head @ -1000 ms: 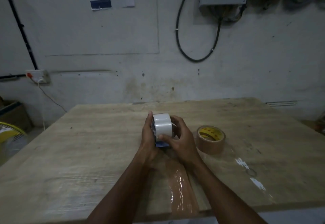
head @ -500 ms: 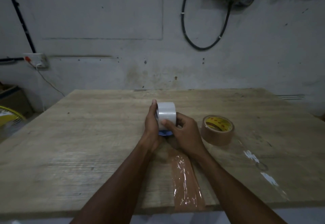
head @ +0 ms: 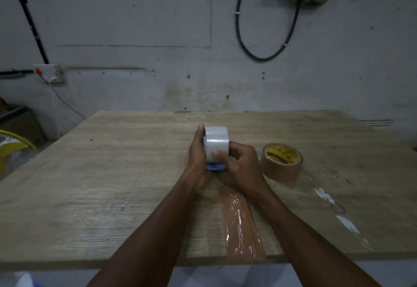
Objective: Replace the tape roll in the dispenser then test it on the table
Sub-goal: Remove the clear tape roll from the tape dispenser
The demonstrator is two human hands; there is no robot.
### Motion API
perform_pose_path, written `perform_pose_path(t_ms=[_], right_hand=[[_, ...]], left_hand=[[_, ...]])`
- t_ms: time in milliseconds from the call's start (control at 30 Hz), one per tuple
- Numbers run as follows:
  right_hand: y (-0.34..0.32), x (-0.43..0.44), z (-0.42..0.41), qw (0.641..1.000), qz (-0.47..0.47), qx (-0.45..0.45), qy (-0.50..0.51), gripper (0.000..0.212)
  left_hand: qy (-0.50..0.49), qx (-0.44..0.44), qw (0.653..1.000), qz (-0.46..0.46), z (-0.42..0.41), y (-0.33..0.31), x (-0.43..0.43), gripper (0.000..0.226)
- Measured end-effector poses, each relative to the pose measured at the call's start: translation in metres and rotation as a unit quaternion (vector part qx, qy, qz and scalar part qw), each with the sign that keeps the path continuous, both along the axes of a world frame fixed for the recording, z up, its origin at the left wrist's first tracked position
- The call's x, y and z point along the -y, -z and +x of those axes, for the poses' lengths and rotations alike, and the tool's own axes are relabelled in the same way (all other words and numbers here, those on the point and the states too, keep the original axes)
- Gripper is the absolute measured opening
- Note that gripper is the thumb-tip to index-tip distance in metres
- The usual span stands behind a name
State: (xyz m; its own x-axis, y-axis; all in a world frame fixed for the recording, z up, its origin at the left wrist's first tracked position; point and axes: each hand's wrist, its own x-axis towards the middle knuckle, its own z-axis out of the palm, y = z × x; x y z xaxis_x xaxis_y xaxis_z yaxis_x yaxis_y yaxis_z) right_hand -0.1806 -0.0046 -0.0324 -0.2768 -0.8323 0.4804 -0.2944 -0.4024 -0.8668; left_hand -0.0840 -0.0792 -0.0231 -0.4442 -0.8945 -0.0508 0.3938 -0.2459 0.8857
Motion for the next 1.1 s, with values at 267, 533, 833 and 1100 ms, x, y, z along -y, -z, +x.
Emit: perform_pose_path(t_ms=[267,533,833,1100], right_hand=[[-0.004,0.000,0.000,0.999,0.001,0.051,0.013,0.032],[-0.016,0.000,0.001,0.994,-0.003,0.099,0.043,0.029],[-0.020,0.010,0.003,0.984,-0.007,0.130,0.119,0.031],[-0.012,0.006,0.000,0.994,-0.024,0.088,0.053,0.030]], left_hand=[[0.005,-0.008,1.000,0.006,-0.001,-0.001,-0.005,0.053],[-0.001,-0.003,1.000,0.005,-0.008,-0.002,-0.014,0.040],[-0.007,0.017,1.000,-0.006,-0.008,-0.003,-0.015,0.036],[0.003,-0.052,0.997,0.055,-0.003,-0.004,-0.009,0.042]])
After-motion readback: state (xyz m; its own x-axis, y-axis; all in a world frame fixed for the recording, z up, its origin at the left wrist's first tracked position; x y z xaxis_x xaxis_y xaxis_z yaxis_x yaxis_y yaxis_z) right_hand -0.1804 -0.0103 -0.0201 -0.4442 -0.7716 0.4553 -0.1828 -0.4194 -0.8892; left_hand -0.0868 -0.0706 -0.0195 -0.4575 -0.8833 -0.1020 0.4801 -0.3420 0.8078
